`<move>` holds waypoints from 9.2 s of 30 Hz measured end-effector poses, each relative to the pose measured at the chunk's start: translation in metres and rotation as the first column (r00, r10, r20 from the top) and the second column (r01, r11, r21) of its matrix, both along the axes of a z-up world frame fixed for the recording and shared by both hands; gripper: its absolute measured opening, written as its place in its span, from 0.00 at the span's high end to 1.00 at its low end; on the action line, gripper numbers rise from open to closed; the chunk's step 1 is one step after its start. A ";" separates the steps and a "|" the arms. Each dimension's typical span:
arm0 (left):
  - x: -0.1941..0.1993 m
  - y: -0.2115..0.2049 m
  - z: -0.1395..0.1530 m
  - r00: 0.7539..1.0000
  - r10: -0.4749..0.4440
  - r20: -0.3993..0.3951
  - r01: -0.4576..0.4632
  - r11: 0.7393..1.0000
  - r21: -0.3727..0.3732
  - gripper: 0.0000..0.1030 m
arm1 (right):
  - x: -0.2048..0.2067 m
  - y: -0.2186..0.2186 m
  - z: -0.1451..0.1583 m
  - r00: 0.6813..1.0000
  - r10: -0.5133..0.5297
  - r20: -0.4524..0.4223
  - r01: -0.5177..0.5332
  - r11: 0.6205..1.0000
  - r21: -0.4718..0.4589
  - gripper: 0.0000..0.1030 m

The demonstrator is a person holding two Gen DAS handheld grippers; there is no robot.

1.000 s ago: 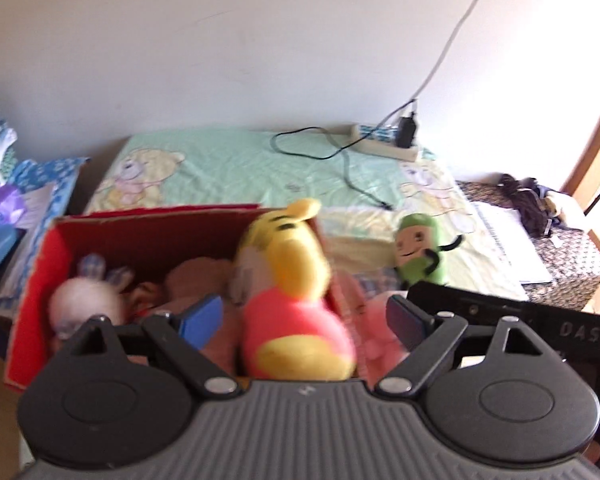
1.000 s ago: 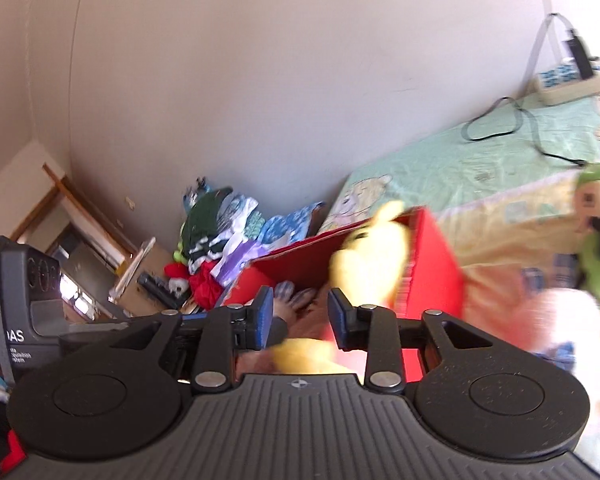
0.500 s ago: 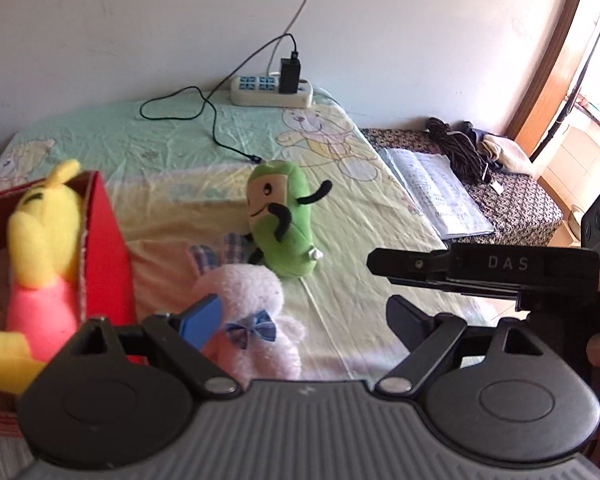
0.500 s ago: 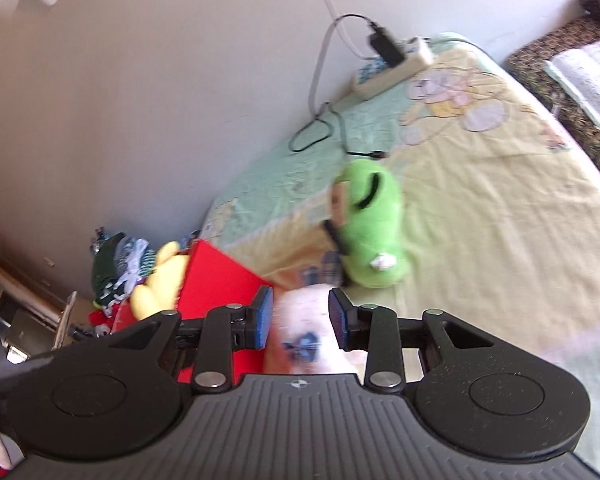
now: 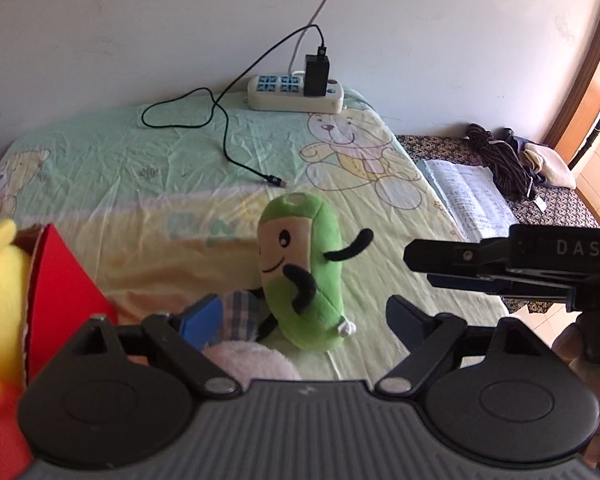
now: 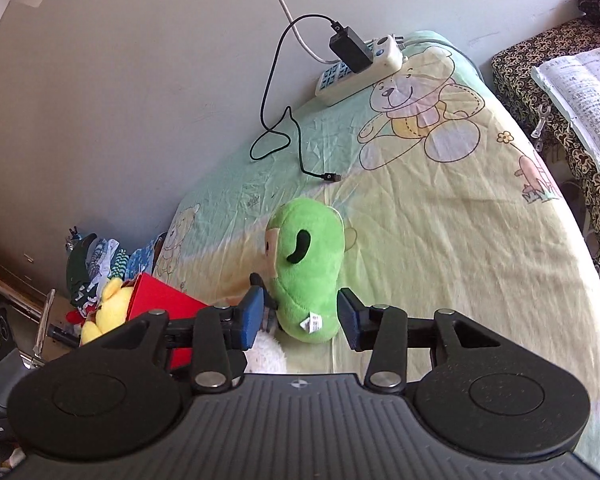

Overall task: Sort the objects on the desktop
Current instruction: 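Close both grippers on the green cucumber-shaped plush, then lift the green plush with both grippers and carry it to the red box, then lower the green plush into the red box with both grippers, then open both grippers to release the green plush inside the box, then withdraw both grippers from the box toward the white bunny on the bed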

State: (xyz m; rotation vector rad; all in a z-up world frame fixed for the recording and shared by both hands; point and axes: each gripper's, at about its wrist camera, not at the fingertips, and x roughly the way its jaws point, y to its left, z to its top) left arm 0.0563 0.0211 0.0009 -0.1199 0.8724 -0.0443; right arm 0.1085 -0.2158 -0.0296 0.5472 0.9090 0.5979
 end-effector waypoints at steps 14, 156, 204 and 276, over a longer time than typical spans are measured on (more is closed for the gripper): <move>0.067 0.014 -0.042 0.993 0.057 -0.106 -0.063 0.997 -0.053 0.15 | 0.070 0.026 -0.026 0.995 0.018 -0.102 -0.009 0.996 0.091 0.44; -0.108 0.319 0.003 0.999 -0.028 0.023 0.030 0.992 -0.122 0.15 | -0.092 0.352 0.012 1.000 0.007 -0.024 -0.005 0.998 0.068 0.44; -0.134 0.298 0.015 1.000 0.007 -0.029 -0.009 0.998 -0.055 0.14 | -0.127 0.333 0.034 0.992 0.062 0.114 -0.058 0.997 -0.043 0.58; -0.185 0.252 0.032 0.980 0.198 -0.025 -0.193 0.972 0.131 0.14 | -0.181 0.294 0.050 0.957 0.135 0.257 -0.130 0.991 -0.038 0.59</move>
